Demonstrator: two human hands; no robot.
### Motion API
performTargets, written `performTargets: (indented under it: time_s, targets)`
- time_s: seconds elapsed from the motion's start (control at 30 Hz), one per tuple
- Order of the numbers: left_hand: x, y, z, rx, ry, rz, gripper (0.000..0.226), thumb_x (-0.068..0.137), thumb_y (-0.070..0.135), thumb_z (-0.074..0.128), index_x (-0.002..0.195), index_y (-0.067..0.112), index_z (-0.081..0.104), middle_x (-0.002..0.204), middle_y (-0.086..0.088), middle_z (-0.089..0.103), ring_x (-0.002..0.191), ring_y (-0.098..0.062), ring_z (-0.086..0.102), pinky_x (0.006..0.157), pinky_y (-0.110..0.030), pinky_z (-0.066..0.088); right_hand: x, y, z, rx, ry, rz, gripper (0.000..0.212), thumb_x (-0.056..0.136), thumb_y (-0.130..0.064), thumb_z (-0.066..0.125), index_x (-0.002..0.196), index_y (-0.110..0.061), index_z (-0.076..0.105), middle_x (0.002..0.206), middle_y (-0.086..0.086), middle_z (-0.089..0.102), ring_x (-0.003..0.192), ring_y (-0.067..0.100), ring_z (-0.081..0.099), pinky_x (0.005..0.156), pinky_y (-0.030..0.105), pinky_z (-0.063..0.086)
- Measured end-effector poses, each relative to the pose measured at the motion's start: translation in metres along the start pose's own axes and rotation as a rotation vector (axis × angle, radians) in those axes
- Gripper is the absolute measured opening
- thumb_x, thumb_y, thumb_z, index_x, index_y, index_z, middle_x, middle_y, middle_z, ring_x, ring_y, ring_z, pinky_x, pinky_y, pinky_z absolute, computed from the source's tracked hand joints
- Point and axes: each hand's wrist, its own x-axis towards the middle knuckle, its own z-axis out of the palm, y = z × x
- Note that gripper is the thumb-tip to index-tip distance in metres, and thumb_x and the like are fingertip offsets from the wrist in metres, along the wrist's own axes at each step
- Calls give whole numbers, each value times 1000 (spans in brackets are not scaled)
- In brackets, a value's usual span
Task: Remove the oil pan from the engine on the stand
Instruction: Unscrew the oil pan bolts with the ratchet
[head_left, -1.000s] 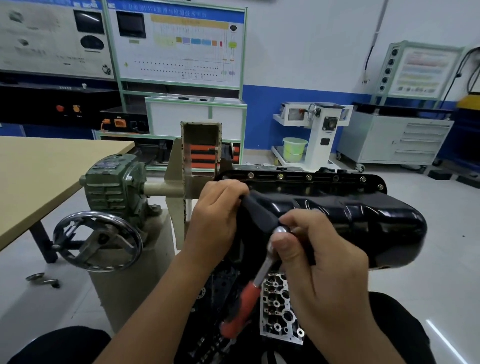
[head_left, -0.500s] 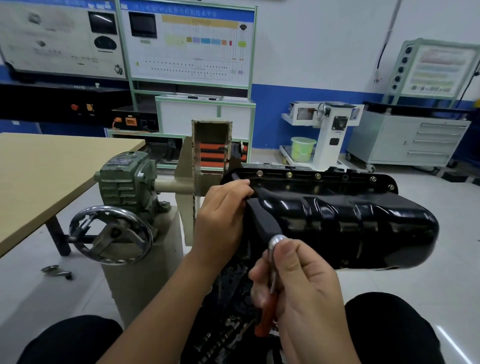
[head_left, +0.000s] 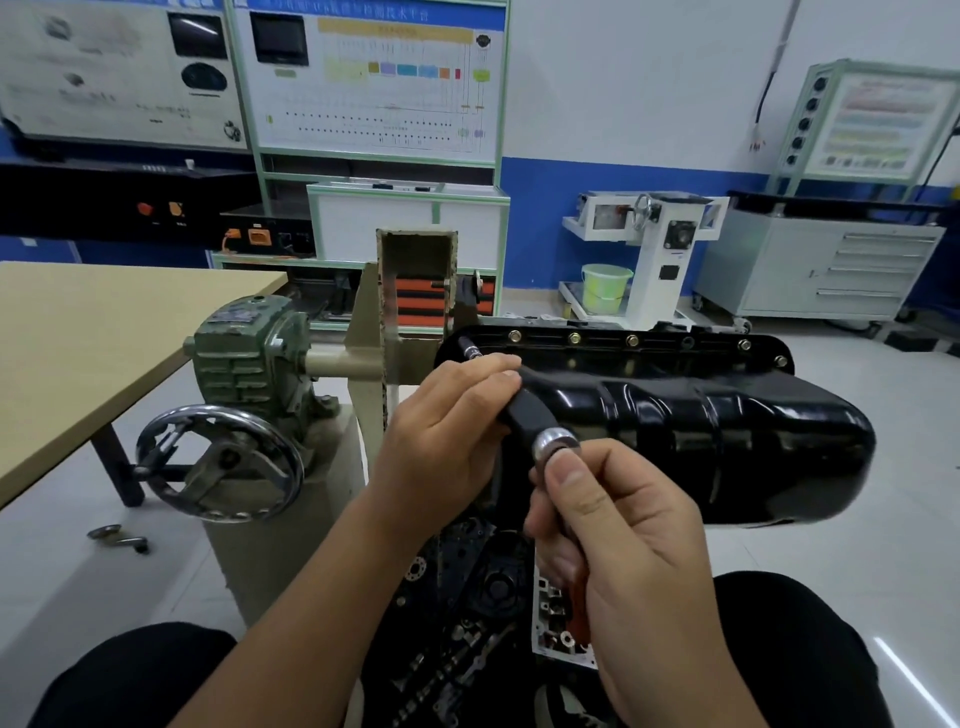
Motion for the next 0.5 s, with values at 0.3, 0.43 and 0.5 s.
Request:
performTargets:
  time_s: [0.3, 0.43, 0.5]
  targets:
    - [-10, -1, 0, 24, 68, -14, 47, 76, -16, 76, 110, 4, 52, 115, -30, 67, 106, -37, 68, 86, -44, 59, -2, -9, 2, -360, -33, -165, 23, 85, -44, 69, 75, -24, 73, 58, 12, 57, 46, 10, 45, 45, 28, 35]
    - [-6, -13, -4, 21, 236, -81, 38, 81, -16, 69, 109, 6, 53, 115, -12, 65, 107, -20, 68, 89, -30, 56, -13, -18, 6, -419, -30, -304, 24, 86, -47, 69, 82, -23, 74, 58, 7, 62, 44, 13, 52, 41, 28, 39]
    - [-3, -18, -12, 30, 318, -152, 17, 96, 3, 65, 110, 8, 55, 109, -2, 63, 108, 0, 64, 92, -17, 49, -15, -15, 10, -370, 71, -283, 26, 82, -52, 70, 91, -29, 74, 62, 7, 65, 46, 14, 53, 43, 30, 42]
